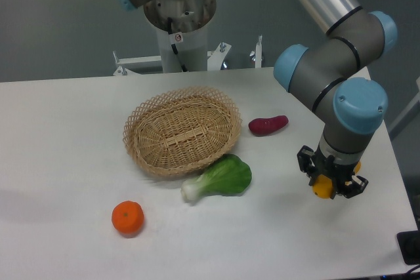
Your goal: Place the mango on the table
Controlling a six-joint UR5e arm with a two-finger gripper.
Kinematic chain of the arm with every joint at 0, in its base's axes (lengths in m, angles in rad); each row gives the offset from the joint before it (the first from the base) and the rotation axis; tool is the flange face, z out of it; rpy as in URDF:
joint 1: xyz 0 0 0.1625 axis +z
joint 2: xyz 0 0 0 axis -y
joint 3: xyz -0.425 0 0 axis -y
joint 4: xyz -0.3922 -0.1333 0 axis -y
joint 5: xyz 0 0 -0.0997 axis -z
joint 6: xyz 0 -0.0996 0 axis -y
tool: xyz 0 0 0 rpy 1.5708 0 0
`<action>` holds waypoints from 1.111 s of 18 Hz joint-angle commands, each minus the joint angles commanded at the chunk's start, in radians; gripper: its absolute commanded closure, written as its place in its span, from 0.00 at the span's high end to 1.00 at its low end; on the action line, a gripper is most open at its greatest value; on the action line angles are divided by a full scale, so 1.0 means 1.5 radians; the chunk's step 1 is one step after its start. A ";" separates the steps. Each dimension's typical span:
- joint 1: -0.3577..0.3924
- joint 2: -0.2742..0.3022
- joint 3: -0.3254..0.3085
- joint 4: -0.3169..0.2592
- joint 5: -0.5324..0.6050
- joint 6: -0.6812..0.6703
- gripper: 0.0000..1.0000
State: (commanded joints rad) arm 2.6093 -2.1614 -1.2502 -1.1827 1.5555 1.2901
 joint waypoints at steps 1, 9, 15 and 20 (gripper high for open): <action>0.000 0.000 0.000 0.000 0.000 0.000 0.47; -0.001 0.001 0.001 0.000 -0.001 -0.002 0.48; -0.024 0.002 -0.002 0.000 -0.005 -0.042 0.48; -0.091 0.003 -0.016 0.003 -0.005 -0.104 0.48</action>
State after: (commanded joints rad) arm 2.4730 -2.1568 -1.2746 -1.1781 1.5478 1.1341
